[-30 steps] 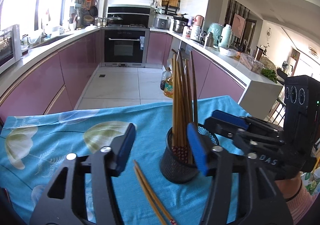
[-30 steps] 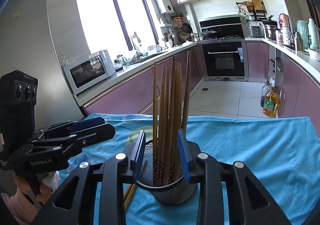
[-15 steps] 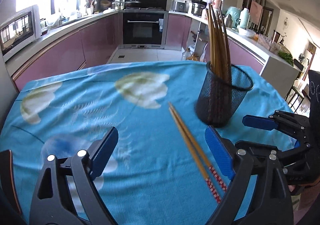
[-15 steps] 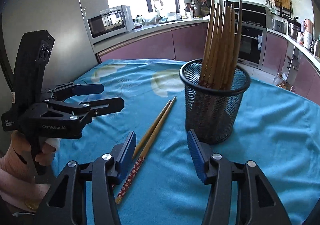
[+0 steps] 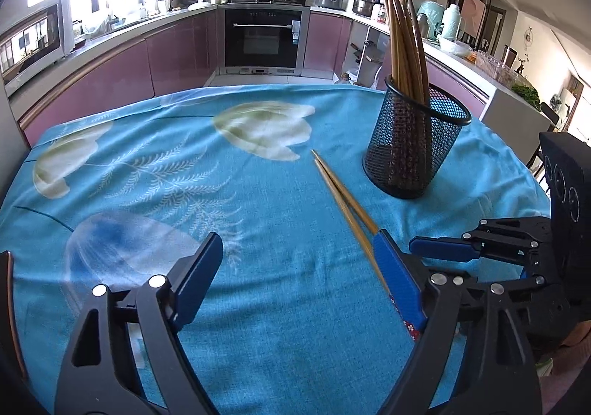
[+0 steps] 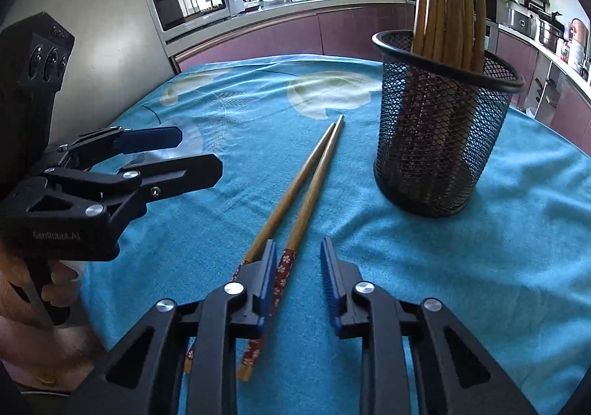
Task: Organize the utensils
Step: 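Withdraw both grippers from the cup toward the last loose chopsticks, then close the left gripper on a red-tipped chopstick while the right grasps another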
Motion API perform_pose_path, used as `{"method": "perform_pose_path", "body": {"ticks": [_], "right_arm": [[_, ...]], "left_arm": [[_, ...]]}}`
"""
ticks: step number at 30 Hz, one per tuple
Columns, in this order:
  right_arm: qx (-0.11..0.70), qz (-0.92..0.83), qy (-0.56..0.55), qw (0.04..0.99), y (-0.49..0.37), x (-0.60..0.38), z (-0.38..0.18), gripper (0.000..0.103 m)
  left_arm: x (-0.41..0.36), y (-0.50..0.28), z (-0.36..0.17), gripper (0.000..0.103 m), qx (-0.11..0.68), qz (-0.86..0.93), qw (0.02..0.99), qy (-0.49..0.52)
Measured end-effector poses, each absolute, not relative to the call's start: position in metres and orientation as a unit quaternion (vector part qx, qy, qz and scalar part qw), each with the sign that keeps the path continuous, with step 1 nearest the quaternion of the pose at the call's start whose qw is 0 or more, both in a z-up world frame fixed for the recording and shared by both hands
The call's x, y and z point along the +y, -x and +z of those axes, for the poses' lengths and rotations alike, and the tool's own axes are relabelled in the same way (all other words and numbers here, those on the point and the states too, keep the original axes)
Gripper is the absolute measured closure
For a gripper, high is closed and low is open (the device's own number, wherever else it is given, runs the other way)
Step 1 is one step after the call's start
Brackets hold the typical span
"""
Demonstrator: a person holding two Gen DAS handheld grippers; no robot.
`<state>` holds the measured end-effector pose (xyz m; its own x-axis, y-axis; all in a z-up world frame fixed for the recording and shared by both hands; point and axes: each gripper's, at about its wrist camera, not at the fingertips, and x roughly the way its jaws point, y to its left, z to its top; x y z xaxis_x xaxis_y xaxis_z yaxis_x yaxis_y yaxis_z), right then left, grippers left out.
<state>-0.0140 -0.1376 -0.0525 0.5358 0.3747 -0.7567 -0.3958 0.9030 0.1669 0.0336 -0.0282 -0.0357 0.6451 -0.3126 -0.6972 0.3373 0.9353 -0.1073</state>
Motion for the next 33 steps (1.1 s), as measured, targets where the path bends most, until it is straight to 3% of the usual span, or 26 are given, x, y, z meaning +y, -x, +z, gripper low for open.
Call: {"method": "perform_pose_path", "body": {"ticks": [4,14,20,24,33], "right_arm": [[0.437,0.217,-0.01,0.873,0.016,-0.151,-0.053,0.096],[0.454,0.21,-0.043,0.865,0.031,-0.176,-0.054,0.097],[0.46,0.225,-0.01,0.859,0.035,-0.175,-0.047,0.095],[0.447,0.223,-0.001,0.866,0.025,-0.17,-0.045,0.083],[0.439,0.219,0.024,0.871,-0.001,-0.147,-0.051,0.082]], "left_arm": [[-0.034,-0.035,-0.04,0.025,0.39,-0.187,0.902,-0.019],[-0.065,-0.04,-0.054,0.05,0.418,-0.234,0.877,-0.031],[-0.082,-0.045,-0.066,0.072,0.441,-0.241,0.863,-0.048],[-0.079,-0.047,-0.066,0.086,0.446,-0.239,0.862,-0.035],[-0.069,-0.038,-0.065,0.094,0.45,-0.225,0.864,-0.027]]}}
